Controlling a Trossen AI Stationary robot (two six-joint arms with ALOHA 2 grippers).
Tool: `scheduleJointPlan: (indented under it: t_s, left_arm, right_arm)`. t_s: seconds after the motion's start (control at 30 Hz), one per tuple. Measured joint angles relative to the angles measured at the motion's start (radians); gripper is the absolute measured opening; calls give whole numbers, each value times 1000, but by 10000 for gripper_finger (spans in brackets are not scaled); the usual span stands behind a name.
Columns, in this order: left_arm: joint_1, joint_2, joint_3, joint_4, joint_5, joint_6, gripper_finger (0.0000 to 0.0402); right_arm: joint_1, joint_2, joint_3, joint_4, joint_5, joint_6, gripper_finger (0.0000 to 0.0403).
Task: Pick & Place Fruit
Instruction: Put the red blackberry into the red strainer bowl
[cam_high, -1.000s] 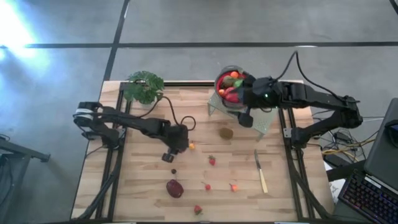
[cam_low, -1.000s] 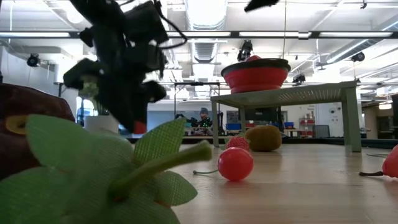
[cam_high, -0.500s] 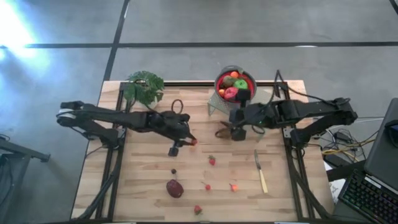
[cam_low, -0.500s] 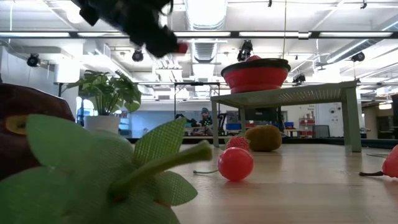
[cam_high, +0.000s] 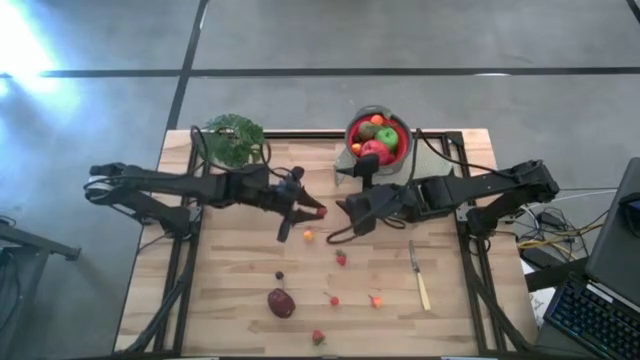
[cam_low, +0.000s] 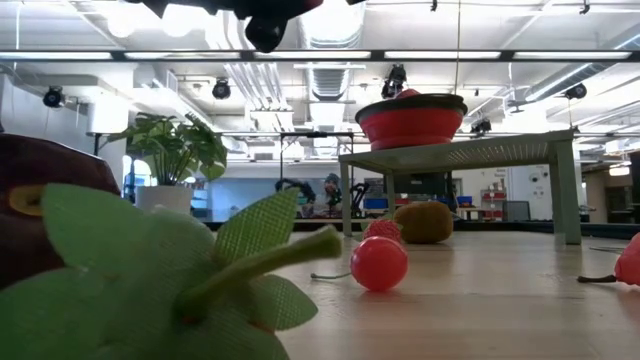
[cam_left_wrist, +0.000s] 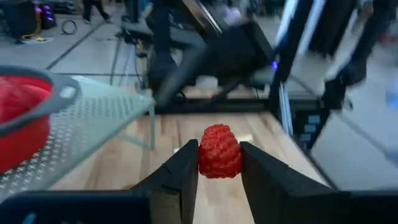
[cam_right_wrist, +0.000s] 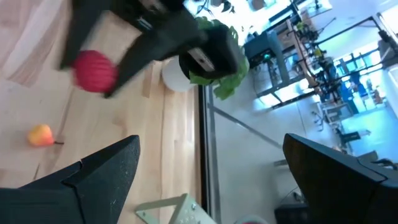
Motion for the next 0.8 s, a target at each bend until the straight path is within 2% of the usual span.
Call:
scheduleJointPlan:
  t_s: [0.37, 0.53, 0.8]
  left_arm:
    - [127, 4, 0, 155, -1, -213, 107]
    - [163, 4, 0, 233, 19, -315, 108]
    - [164, 4, 0, 321, 83, -392, 108]
  right_arm:
    - [22, 0, 0, 9, -10, -58, 391]
    - [29, 0, 0, 111, -11, -143, 391]
    - [15, -1, 0, 246, -3, -266, 391]
